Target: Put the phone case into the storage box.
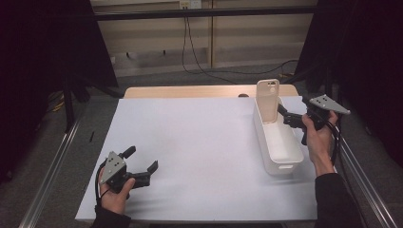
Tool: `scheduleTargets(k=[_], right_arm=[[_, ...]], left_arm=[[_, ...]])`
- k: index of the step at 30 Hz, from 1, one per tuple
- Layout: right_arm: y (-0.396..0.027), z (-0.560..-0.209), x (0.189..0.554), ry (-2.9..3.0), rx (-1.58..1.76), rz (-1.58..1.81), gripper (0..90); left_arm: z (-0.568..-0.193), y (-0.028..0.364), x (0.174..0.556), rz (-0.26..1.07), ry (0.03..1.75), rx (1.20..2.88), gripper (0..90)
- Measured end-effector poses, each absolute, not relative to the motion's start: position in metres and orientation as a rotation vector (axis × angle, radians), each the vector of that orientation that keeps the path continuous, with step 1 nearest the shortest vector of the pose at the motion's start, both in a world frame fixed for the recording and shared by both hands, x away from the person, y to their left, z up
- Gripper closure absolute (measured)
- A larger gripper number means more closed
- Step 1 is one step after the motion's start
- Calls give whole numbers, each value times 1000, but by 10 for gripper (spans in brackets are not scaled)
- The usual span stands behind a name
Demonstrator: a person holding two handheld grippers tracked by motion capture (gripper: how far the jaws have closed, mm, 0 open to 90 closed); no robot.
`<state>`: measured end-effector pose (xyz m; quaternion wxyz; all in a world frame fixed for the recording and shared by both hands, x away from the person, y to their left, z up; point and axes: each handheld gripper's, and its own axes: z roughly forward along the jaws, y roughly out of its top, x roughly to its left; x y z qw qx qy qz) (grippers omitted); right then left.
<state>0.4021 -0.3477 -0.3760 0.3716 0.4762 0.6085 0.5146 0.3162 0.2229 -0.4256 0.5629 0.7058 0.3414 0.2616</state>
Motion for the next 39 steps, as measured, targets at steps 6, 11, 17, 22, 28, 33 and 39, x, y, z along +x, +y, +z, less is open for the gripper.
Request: scheduleTargets(k=[6,11,17,22,28,33,39], right_arm=[[-346,-372,386,1538,1202,1335,0],[-345,-373,374,1549,1191,1341,0],[-345,-378,359,1525,1193,1353,0],[-344,-380,350,1533,1203,1339,0],[-345,-383,337,1533,1208,1325,0],[-343,-384,321,1531,1211,1334,0],[-342,-386,308,1522,1212,1328,0]], left_arm=[[-425,222,315,617,802,1659,27],[-425,220,313,629,792,1667,27],[-426,220,314,617,795,1665,27],[-425,220,313,610,805,1657,27],[-424,221,313,595,808,1647,28],[-424,222,313,609,821,1645,29],[-424,221,312,605,818,1645,30]])
